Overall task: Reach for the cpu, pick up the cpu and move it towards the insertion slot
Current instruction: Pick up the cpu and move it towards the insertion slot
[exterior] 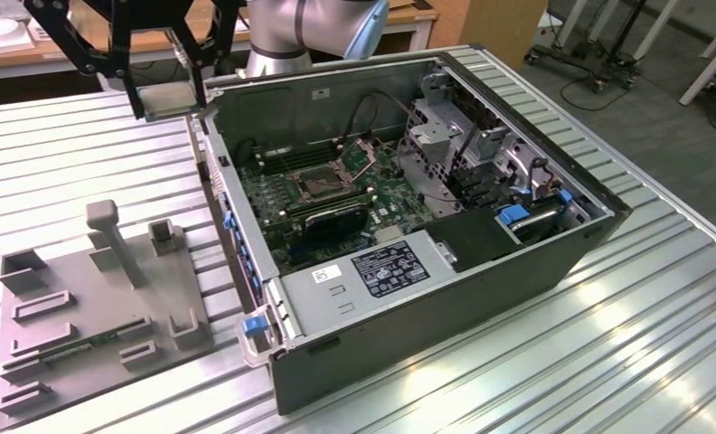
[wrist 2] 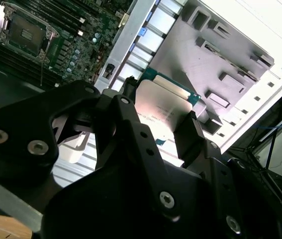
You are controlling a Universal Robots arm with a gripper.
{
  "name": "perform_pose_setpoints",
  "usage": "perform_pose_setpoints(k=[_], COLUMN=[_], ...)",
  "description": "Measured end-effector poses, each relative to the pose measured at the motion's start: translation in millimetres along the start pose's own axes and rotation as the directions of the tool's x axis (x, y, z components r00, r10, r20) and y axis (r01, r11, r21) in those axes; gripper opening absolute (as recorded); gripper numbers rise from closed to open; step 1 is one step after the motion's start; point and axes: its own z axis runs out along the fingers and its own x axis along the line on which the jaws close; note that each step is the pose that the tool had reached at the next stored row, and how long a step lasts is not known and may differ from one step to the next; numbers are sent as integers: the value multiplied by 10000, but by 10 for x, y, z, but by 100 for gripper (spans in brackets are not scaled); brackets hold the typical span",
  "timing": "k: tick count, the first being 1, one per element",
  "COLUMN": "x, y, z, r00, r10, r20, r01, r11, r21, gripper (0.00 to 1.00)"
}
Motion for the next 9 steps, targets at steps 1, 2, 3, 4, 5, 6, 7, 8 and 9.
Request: perform_pose_setpoints(k=[1,2,3,4,5,6,7,8,9], x=[-7,-14,-20,-25,-28,-32,-35,-37,-40], y=[0,0,-1,-1,-1,-1,-1,-1,-1], z=[1,1,2,2,2,2,3,3,3], r00=[10000,10000,10000,10000,10000,10000,10000,10000,10000], r10=[0,0,0,0,1,0,0,1,0], r20=[0,-1,0,0,0,0,0,0,0], r01=[0,0,0,0,-1,0,0,-1,0], r11=[10000,10000,10000,10000,10000,10000,10000,10000,10000], r21=[0,1,0,-1,0,1,1,1,1], gripper=[55,55,55,55,55,55,55,55,55])
